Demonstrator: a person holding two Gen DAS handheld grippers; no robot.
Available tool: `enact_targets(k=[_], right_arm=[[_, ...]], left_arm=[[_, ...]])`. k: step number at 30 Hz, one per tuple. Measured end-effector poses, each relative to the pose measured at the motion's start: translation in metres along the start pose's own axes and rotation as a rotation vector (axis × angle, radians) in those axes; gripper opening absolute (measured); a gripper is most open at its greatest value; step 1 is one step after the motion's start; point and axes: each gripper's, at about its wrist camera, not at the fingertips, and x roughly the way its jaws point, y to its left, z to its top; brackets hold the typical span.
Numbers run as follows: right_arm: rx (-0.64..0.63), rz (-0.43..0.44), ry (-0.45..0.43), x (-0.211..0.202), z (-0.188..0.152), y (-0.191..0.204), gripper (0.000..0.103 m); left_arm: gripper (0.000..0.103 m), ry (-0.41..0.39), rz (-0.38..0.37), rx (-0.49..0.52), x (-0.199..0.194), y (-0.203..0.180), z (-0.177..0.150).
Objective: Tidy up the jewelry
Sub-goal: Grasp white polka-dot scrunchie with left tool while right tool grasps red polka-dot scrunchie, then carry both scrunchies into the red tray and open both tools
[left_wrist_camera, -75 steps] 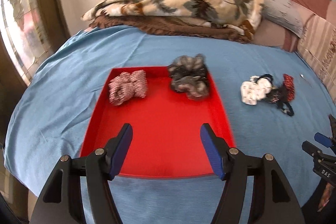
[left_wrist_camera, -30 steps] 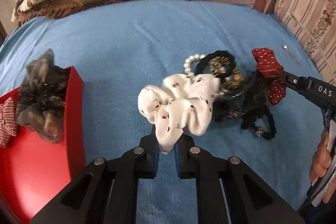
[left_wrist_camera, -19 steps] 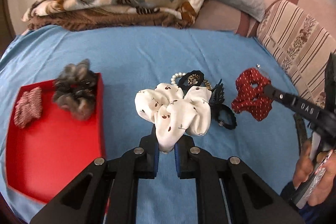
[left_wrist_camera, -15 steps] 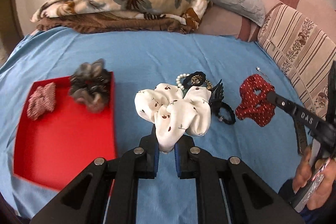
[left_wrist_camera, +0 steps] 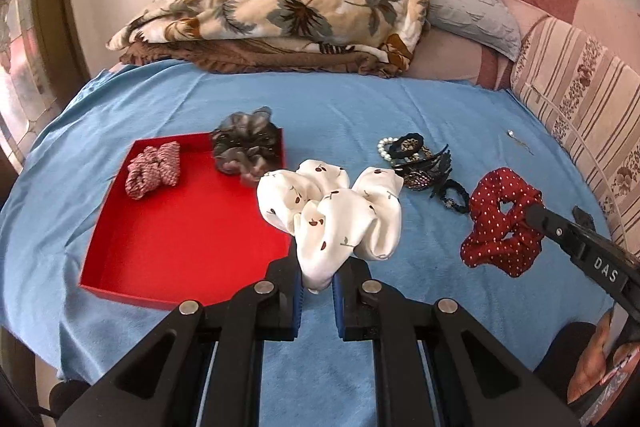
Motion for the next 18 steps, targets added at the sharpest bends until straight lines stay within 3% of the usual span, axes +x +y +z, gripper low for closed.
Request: enact_targets(k=[11,18], right_arm=[[-0.088,0.044,0.002,-0.008,-0.004,0.048,0.008],[-0.146,0.073,0.031,0.0,-0.007,0.081,0.008]], left_arm=[[0.012,-0.019,0.077,-0.086,-0.009,0.048,-0.007],[0.012,-0.024,0.121,-0.193,-0.009,0.098,-0.01]])
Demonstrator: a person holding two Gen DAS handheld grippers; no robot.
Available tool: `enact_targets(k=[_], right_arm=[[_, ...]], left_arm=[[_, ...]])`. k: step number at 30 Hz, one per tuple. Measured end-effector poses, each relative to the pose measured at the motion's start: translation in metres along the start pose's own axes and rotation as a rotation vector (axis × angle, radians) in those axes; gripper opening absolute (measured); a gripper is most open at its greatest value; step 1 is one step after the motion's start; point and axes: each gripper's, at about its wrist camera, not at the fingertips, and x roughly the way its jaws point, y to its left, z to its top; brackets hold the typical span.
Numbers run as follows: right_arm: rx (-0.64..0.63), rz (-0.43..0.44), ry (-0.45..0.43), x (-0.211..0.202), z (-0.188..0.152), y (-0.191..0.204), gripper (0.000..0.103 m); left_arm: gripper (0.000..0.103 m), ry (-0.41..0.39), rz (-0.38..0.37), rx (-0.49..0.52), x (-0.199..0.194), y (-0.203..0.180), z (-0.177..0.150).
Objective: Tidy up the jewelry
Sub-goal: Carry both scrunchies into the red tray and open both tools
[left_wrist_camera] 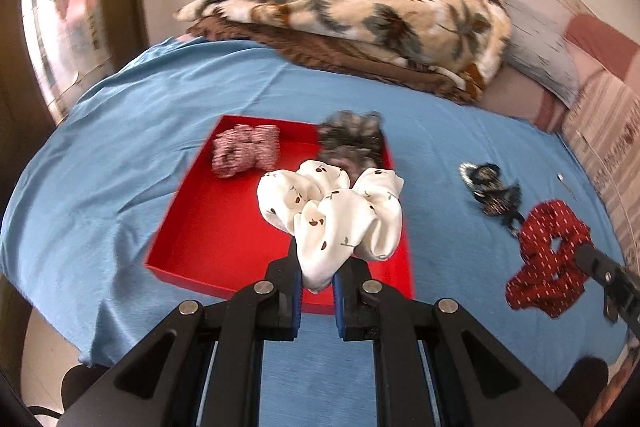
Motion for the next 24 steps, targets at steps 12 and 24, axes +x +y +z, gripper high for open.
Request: enact_targets(k=[12,24], right_arm=[[-0.08,0.068,0.06,0.033,0.01,0.053,0.008],[-0.176,0.142,0.097,0.072,0.024,0.109,0.008]], left_arm=[[0.012,0.009,0.044,-0.16,0.012,0.075,0.003],[0.012,0.051,0.041,-0.211,0.033,0.101,-0.004]])
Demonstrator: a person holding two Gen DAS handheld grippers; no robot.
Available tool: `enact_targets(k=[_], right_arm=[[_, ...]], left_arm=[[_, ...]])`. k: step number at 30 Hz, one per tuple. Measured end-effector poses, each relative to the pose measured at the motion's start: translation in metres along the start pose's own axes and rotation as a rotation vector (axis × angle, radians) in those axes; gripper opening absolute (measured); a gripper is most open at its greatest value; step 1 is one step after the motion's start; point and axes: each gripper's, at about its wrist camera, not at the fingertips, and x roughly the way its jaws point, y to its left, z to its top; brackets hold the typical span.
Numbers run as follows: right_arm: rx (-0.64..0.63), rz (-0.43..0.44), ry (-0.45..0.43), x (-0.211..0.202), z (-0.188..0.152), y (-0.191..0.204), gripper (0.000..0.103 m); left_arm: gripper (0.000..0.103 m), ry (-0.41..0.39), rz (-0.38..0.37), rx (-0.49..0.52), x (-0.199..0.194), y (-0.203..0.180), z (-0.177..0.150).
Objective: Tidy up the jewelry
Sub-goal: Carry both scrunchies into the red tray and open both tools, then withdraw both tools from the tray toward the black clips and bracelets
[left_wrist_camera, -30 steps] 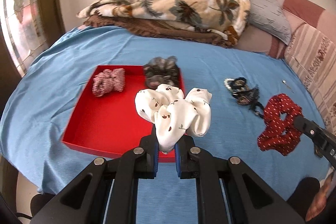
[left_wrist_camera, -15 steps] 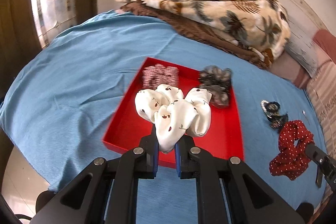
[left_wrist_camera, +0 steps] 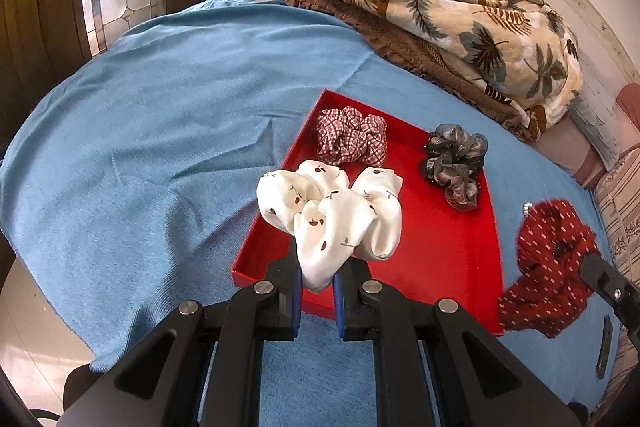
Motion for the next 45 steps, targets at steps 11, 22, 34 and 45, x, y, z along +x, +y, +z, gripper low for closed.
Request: enact_targets(k=[11,22,34,45], right_arm=[[-0.058,-0.033,0.158,0.081,-0.015,0.009,0.008],[-0.084,-0.056,0.194,0.087,-0.029,0.012,0.014],[-0.072,-0.056,0.103,0.042,-0.03,0.012,0.044],[0.019,-0.084,0.058,0.011,-0.039,-0.011,0.05]], left_arm=[[0.013,0.024,0.08,0.036,0.032,0.006,0.009],[0.033,-0.007,0.08,0.064,0.021,-0.006,0.008],[0.053,-0.11,0.111,0.09,-0.027,-0.022,0.01],[0.058,-0.161,0.118,0.149,-0.057,-0.043,0.004]])
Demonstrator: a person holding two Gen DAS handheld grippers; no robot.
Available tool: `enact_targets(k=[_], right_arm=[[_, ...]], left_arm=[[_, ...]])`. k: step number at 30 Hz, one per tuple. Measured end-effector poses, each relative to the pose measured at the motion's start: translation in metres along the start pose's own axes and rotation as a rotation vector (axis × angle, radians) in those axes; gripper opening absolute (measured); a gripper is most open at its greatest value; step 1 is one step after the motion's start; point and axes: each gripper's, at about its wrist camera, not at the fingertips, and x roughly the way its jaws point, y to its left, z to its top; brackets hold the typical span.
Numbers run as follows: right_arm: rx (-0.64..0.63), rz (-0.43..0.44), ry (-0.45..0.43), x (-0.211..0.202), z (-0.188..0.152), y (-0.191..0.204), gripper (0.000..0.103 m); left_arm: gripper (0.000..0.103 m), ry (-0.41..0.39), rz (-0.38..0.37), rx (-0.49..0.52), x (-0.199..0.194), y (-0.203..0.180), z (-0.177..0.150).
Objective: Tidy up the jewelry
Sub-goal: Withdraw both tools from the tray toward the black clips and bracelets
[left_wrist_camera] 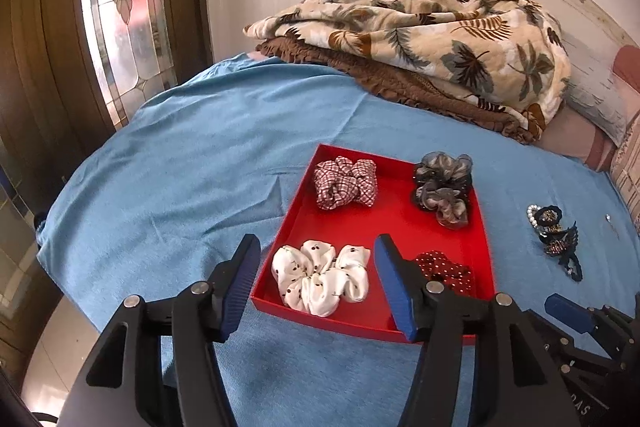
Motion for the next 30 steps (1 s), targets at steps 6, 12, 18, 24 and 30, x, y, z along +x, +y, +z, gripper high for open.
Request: enact_targets(k=[6,12,18,24,30], right_arm=[[0.059,-0.011,-0.009,-0.009,-0.005,-0.019,0.053],[0.11,-0.015,-0.016,-0.014,-0.009,-0.034,0.054],[0.137,-0.022,-0.021,-0.018,-0.014,-0.047,0.055],[0.175,-0.032,-0.026,-0.021,-0.022,-0.065,0.056],[0.204,-0.067,-0.03,-0.023,-0.029,-0.083,0.058]], left_arm=[[0.059,-0.003,0.002,0.042,-0.008,-0.015,-0.002],[0.06,-0.013,0.013,0.076,-0.016,-0.028,-0.003],[0.064,-0.025,0.041,0.131,-0.024,-0.047,-0.004],[0.066,-0.045,0.096,0.202,-0.03,-0.066,-0.007],[0.067,-0.052,0.153,0.265,-0.031,-0.083,-0.008]])
